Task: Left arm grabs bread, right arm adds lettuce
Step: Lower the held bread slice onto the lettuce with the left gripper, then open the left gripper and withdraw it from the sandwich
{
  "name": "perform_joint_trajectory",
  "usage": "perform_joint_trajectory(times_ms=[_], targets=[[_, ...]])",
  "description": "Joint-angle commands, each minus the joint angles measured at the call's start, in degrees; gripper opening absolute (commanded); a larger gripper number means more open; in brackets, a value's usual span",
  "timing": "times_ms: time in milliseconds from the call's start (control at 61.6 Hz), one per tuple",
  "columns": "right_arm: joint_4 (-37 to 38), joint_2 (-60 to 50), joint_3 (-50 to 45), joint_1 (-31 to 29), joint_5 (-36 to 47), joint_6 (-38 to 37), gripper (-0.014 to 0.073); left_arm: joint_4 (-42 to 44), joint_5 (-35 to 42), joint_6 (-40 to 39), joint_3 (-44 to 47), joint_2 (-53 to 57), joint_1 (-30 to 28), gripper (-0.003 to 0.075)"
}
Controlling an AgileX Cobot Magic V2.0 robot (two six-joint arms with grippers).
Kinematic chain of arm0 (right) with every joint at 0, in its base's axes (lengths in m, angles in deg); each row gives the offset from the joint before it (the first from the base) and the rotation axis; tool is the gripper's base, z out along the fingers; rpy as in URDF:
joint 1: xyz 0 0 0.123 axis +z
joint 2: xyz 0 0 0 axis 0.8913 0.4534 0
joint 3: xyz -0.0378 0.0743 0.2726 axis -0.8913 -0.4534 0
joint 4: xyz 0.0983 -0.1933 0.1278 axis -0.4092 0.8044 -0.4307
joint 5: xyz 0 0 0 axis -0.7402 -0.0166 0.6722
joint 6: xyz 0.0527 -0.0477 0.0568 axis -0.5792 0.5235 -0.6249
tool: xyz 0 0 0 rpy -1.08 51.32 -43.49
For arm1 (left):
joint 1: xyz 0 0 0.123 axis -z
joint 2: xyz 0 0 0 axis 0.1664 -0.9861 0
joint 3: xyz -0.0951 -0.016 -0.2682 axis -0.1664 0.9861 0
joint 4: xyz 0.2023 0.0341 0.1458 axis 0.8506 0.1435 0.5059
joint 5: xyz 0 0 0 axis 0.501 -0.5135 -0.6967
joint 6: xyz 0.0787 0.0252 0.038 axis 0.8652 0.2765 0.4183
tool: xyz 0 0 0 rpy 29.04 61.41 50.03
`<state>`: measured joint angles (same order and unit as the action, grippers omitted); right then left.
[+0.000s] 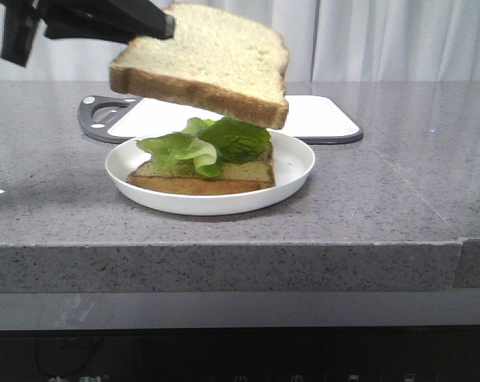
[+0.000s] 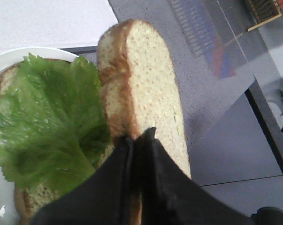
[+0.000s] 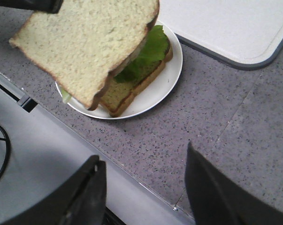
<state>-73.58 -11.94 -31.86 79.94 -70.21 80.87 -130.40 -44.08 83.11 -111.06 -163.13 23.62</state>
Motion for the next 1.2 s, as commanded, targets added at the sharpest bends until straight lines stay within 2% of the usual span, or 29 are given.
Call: perform_joint_trajectory(times_ms=[0,438,568,698,795,957,1184], targets=[[-0.6,-0.8,1.7,-0.3,2.6,-0.1,0.0405,-5.5,-1.4,0.2,-2.1,-0.1,-0.4,-0.0020],[-0.6,-0.8,1.7,-0.3,1.2,-0.1,0.0405,-2.8,2.0,0.2,-2.1,-2.9,-0.6,-0.0004],[-0.6,-0.8,1.7,-0.3,1.2,-0.1,0.0405,-2.5,2.0,0.2,-2.1,-2.9,-0.6,0.0131],[0.4,-0.8,1.7,-0.3,1.2,-0.1,0.0405,-2.0,1.6,0.2,-2.1,-2.9,-0.6,0.0347],[2.7,-0.8,1.7,-0.3,1.0,-1.2,0.0405,0.4,1.4,0.2,-2.2,-2.7,-0.6,0.0405],[10.9,-1.8,1.9,-0.3,-2.3,-8.6,0.0405,7.8,1.8,-3.4,-2.5,0.5,-0.6,0.0406],[19.9,-5.9,1.8,-0.3,-5.9,-21.0,0.0405,31.6,3.8,-18.5,-5.3,9.3,-0.6,0.0406]])
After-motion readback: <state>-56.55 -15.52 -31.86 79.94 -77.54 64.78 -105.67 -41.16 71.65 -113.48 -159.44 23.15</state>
